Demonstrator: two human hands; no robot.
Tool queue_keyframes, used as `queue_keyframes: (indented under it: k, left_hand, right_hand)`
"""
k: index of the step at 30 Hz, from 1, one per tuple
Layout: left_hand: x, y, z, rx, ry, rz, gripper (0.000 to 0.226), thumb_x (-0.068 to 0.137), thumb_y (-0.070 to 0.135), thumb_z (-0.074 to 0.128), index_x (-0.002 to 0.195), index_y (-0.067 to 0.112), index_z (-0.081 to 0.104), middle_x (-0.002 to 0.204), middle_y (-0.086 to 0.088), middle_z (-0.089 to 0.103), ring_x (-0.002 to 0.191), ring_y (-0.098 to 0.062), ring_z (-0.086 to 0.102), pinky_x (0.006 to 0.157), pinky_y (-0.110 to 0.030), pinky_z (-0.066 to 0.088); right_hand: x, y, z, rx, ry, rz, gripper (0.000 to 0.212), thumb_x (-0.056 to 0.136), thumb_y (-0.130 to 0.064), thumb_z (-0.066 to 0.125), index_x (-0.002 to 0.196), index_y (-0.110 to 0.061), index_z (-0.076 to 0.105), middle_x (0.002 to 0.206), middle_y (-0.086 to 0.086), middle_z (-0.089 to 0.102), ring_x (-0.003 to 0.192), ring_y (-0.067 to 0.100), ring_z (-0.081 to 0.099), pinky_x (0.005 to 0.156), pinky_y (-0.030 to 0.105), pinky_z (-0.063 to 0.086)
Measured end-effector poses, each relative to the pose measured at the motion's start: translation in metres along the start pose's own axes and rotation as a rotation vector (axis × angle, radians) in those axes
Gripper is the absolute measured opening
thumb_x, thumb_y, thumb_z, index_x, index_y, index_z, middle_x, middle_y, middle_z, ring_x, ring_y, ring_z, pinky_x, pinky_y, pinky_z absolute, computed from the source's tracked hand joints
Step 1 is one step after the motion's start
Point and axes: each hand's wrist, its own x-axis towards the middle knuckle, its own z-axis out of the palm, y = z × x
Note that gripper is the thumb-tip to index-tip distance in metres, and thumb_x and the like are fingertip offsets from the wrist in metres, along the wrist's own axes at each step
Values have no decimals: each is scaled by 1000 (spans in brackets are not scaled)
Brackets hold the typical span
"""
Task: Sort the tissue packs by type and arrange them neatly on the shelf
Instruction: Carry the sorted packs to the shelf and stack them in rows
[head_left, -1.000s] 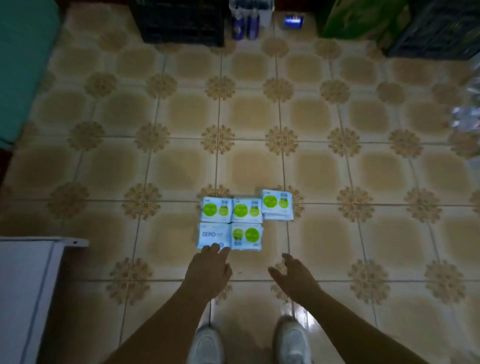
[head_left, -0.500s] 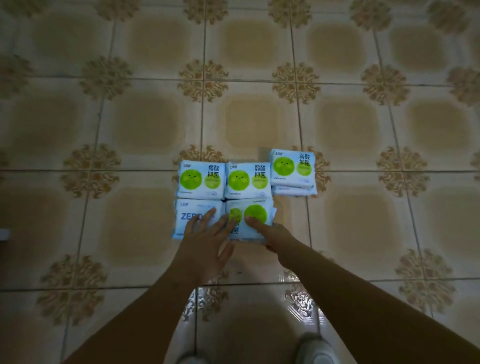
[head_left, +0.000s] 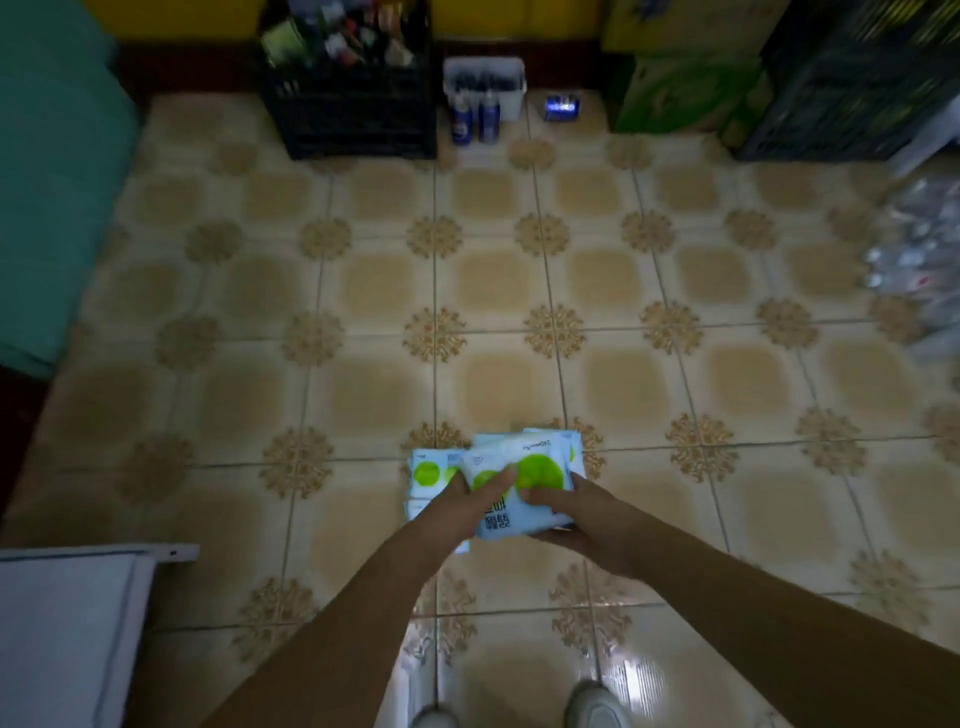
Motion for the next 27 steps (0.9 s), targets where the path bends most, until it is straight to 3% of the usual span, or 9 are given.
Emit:
queue_keyframes:
  k: [4,7,12,16,18,19,22,25,27]
  left_hand:
    - [-128,134,-9,-68,8,165,52,84,48,64,129,22,62,112,-4,74,96,-18,73,67,-22,57]
    - [-248,221,-14,-66,6,302,38,94,35,61,128,19,62,111,0,75,97,-15,73,70,-20,55]
    - [-438,301,-25,-84,134,500,33,89,27,69,121,20,65,107,0,76,98,-16,73,76,-22,57]
    - [-549,304,-28,-208,377,634,48,80,25,79,123,16,60,111,-5,75,103,-26,72,93,-46,56]
    - [-598,291,-25,-244,469,698,48,82,23,79,125,17,59,114,-7,74,105,-28,71,95,-49,55]
    - [-612,285,-21,-255,483,714,44,85,20,76,126,16,60,114,-7,73,105,-28,71,94,-48,55]
    - [-684,245,-12,-358,722,776,42,89,18,73,128,17,59,116,-4,73,107,-27,70,94,-49,55]
    - [-750,203,3,-425,904,811,43,89,18,74,129,17,58,118,-4,72,109,-27,69,92,-49,56]
    - [-795,173,20,-476,1011,823,30,90,10,70,118,17,61,108,1,76,100,-20,72,82,-37,60]
  right_hand:
    - [-134,-132,52,-70,-108,-106,48,90,-14,68,135,-18,52,124,9,68,115,26,65,102,41,50]
    - [-261,-214,101,-141,-179,-218,45,90,-11,67,133,-18,53,120,8,70,113,24,66,100,40,51]
    - [-445,-284,187,-220,-165,-475,56,81,-45,71,132,-33,54,125,-4,68,115,17,65,106,44,46]
    - [-523,-290,257,-289,-174,-607,64,73,-68,66,128,-36,56,118,-8,71,107,15,69,100,43,51]
    - [-547,-283,292,-367,-216,-647,67,73,-71,66,127,-31,58,111,-6,73,101,14,71,96,42,54]
    - [-550,-279,301,-365,-235,-660,63,76,-67,66,125,-27,61,108,-3,75,98,17,72,95,43,54]
    - [-583,-262,349,-499,-420,-693,49,78,-50,68,116,-19,65,99,0,77,91,19,73,87,43,58]
    - [-618,-234,392,-585,-616,-731,15,92,-20,65,106,-19,62,86,-9,75,71,2,71,61,19,55]
    - [-645,-207,418,-660,-757,-729,23,91,-18,65,114,-16,61,95,-3,75,80,5,72,63,19,54]
